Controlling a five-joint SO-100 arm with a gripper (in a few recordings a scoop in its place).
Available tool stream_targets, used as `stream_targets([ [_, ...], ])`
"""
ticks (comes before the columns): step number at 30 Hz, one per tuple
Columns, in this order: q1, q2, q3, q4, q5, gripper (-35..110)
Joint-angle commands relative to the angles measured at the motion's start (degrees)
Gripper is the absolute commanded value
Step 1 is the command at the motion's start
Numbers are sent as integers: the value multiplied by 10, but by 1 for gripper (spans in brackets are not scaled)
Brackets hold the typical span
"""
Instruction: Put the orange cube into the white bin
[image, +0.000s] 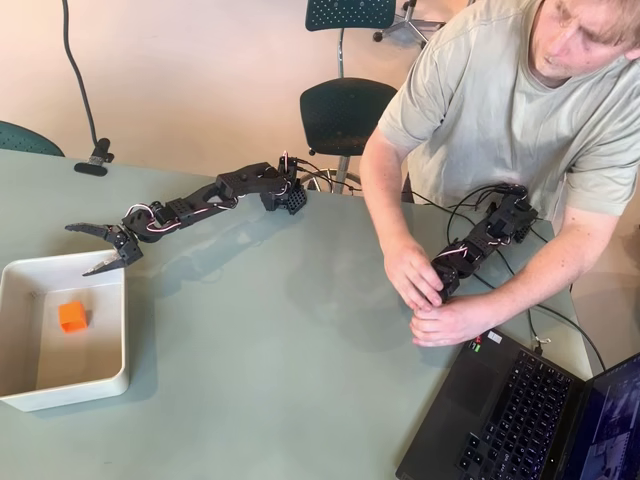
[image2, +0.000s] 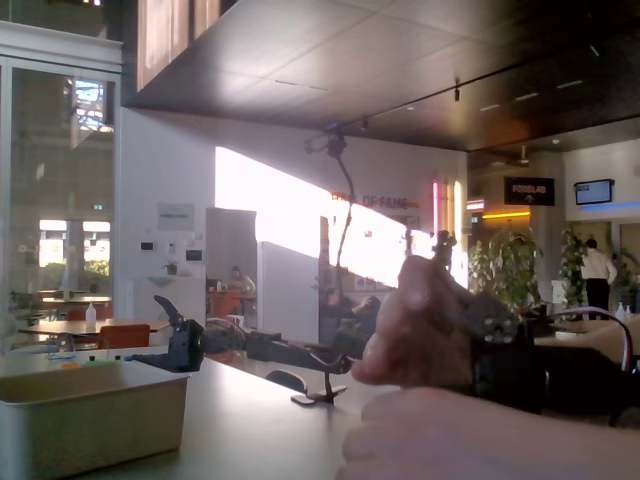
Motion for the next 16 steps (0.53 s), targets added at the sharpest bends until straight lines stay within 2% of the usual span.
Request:
stream_targets([
  [1, 0, 48, -27, -5, 1, 71],
  [4, 5, 98, -26, 22, 0, 71],
  [7, 11, 163, -26, 105, -12, 71],
  [16, 23, 433, -26, 541, -83, 71],
])
